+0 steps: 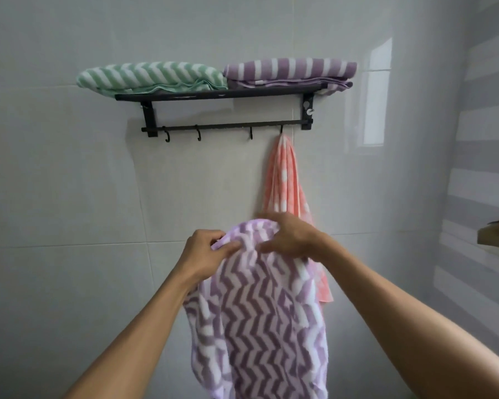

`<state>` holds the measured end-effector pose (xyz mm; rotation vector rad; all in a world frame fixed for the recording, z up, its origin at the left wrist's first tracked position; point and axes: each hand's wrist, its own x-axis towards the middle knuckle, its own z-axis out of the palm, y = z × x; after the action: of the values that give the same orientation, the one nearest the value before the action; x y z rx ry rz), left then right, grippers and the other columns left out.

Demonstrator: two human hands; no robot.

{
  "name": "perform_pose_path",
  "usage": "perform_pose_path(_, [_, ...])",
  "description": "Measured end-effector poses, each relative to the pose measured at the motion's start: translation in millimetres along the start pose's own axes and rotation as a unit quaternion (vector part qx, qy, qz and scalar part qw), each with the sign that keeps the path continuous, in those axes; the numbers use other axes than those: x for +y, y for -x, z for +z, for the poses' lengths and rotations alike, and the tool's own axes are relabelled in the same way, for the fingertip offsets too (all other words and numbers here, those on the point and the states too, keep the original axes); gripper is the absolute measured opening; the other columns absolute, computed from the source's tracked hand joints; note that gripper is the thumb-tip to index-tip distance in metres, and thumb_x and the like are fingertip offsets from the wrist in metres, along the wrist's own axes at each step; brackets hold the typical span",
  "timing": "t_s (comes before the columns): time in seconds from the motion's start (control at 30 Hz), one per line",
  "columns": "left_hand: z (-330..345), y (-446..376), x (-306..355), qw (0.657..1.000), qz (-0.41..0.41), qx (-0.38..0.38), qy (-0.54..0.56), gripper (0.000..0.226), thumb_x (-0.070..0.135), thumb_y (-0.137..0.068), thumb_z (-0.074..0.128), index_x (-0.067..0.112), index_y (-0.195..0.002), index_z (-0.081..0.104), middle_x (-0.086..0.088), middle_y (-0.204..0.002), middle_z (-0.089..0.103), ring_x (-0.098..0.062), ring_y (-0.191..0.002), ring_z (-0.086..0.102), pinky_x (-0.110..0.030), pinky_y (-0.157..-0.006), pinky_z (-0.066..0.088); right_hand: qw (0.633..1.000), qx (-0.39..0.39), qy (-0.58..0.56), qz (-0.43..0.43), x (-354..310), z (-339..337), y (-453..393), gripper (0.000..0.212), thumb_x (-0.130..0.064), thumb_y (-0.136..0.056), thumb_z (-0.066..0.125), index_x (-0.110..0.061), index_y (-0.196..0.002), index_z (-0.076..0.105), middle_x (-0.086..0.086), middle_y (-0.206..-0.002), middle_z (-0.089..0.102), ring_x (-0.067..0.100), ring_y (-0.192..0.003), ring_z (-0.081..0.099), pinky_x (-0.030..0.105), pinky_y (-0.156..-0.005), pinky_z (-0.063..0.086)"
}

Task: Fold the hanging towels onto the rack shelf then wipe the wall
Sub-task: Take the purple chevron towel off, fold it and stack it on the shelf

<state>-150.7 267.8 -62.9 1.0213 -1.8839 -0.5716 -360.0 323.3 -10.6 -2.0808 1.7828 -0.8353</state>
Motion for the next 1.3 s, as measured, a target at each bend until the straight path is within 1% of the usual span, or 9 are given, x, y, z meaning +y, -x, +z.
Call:
perform_pose_path(0.13, [4,-3,29,0.997,0.018,-0.053,0.049,0.048,0.04,-0.08,0.082,0.013,-0.051,0.055,0.007,-0.056,0.037,-0.015,-0.059,0.032,-0.028,-0.058,0.027,1.0,-0.024,-0.017,-0.01,-1,27,-9,0.018,-0.037,-0.085,0.075,-0.024,-0.095,0.07,0.003,-0.093,0.069,0.026,-0.088,0.067,0.041,-0.073,0.054])
perform_pose_path(0.3, [-6,-2,29,0.995,0.004,-0.085,0.046,0.008,0.032,-0.08,0.083,0.024,-0.083,0.082,-0.008,-0.082,0.077,-0.017,-0.075,0.066,-0.046,-0.073,0.054,0.995,-0.073,-0.061,-0.036,0,19,-5,0.041,-0.034,-0.089,0.072,-0.038,-0.127,0.06,0.005,-0.094,0.072,0.016,-0.081,0.066,0.033,-0.08,0.056])
perform_pose_path(0.37, [-5,1,28,0.996,0.0,-0.076,0.044,0.014,0.034,-0.074,0.087,0.023,-0.081,0.082,-0.009,-0.082,0.077,-0.022,-0.079,0.071,-0.049,-0.079,0.055,0.995,-0.077,-0.045,-0.036,0,21,-4,0.01,-0.032,-0.091,0.07,-0.026,-0.098,0.069,0.002,-0.084,0.068,0.014,-0.074,0.061,0.026,-0.069,0.05])
perform_pose_path(0.43, [-7,0,21,0.998,-0.006,-0.056,0.029,0.029,0.047,-0.062,0.091,0.024,-0.076,0.078,-0.008,-0.078,0.075,-0.021,-0.074,0.068,-0.044,-0.074,0.055,0.999,-0.022,-0.027,-0.032,1,23,-8,0.023,-0.032,-0.093,0.069,-0.023,-0.072,0.061,-0.004,-0.074,0.059,0.011,-0.068,0.053,0.021,-0.06,0.04])
perform_pose_path(0.63, [-37,4,-14,0.996,-0.065,-0.049,-0.045,0.047,0.043,-0.069,0.088,0.006,-0.068,0.059,-0.001,-0.06,0.052,-0.012,-0.058,0.046,-0.03,-0.06,0.037,0.984,0.157,-0.068,0.055,23,-2,-17,0.025,-0.031,-0.089,0.071,-0.006,-0.092,0.074,0.01,-0.091,0.071,0.028,-0.089,0.066,0.034,-0.075,0.052])
perform_pose_path(0.87, [-34,9,-9,0.972,-0.141,0.076,0.172,0.045,0.034,-0.082,0.081,-0.008,-0.08,0.065,-0.008,-0.069,0.053,-0.019,-0.066,0.046,-0.027,-0.06,0.035,0.978,0.15,-0.1,0.1,39,-14,-19,0.024,-0.034,-0.09,0.073,-0.01,-0.094,0.073,0.004,-0.09,0.066,0.026,-0.09,0.064,0.028,-0.072,0.047])
perform_pose_path(1.0, [-21,0,-5,0.964,-0.151,0.181,0.121,0.031,0.036,-0.082,0.081,0.012,-0.074,0.062,0.004,-0.072,0.061,-0.022,-0.065,0.055,-0.025,-0.058,0.043,0.98,0.172,-0.071,0.076,30,-4,-13,0.026,-0.036,-0.087,0.075,-0.017,-0.105,0.074,-0.002,-0.097,0.061,0.02,-0.094,0.059,0.027,-0.08,0.045])
perform_pose_path(1.17, [2,3,25,0.987,-0.069,-0.038,0.142,0.052,0.018,-0.087,0.077,0.035,-0.132,0.057,-0.007,-0.104,0.073,-0.006,-0.091,0.07,-0.017,-0.084,0.054,0.979,0.05,-0.195,-0.023,-5,0,-10,0.02,-0.026,-0.082,0.084,-0.013,-0.092,0.074,0.013,-0.081,0.074,0.018,-0.071,0.063,0.039,-0.078,0.057])
perform_pose_path(1.3, [9,10,39,0.963,-0.102,-0.166,0.184,0.024,0.013,-0.097,0.063,0.015,-0.121,0.069,-0.016,-0.104,0.075,-0.024,-0.094,0.073,-0.04,-0.09,0.058,0.97,0.001,-0.239,-0.047,-18,-8,-8,0.026,-0.024,-0.079,0.087,-0.008,-0.09,0.069,0.014,-0.078,0.072,0.019,-0.069,0.062,0.033,-0.073,0.055])
